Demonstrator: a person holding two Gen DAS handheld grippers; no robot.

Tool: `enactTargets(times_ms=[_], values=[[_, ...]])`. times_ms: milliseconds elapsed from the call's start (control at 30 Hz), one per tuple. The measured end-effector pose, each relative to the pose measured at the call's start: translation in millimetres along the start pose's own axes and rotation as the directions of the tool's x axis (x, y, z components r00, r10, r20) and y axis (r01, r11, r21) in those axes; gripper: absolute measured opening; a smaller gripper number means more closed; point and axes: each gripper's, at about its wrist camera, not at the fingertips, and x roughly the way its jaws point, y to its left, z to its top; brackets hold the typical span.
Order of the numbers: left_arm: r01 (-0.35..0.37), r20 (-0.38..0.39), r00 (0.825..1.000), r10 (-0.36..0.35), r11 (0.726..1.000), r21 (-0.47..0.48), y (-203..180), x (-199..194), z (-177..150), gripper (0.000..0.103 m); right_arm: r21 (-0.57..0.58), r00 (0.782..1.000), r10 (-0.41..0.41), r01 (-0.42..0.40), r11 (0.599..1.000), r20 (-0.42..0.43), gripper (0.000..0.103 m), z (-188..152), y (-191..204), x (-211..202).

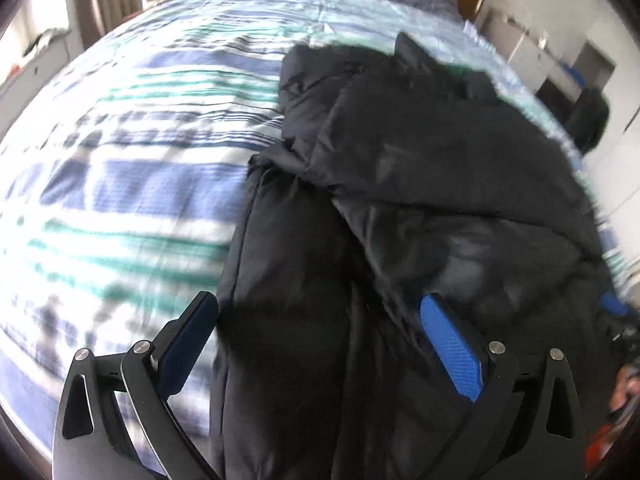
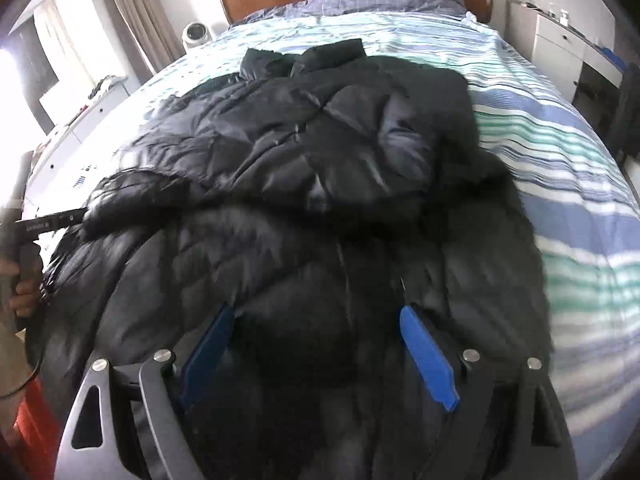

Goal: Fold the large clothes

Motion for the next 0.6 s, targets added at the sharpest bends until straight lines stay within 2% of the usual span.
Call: enactTargets(times_ms=[67,233,300,400,500,600], values=[[0.023,0.022,0.999,-0.023,1.0,-0.008,3,-22,-12,0.101,-0.026,0.999,-0.024,0.026,0.999,0.048,0.087,-18,2,-28],[0.026,0.095,0.995,-0.026,1.0,0.006,18,-91,-46,0.101,-0.057,0.991,-0.075,0.082,0.995,0.111,0.087,-54,-4,-74],[0.002,0.136,0.991,-0.004,1.0,0.014,26,-122,-55,0.101,-0.042,0.988,-0.079,0.085,0.996,0.132,0.087,-60,-11,-85],[-0.073,0.195,0.979,0.064,0.997,0.039,35,-159,-62,0.102,-0.006,0.984,-0.078,0.08,0.997,0.159,0.087,-61,-19,-96],[-0.099,0.207,0.975,0.084,0.993,0.061,36,-165,-64,0.102,0.043,0.983,-0.083,0.077,0.996,0.165,0.087,-59,-26,-97],[-0.059,0.171,0.984,0.051,0.997,0.047,39,-144,-77,0.102,0.101,0.985,-0.05,0.034,0.994,0.168,0.087,-61,-29,-96]])
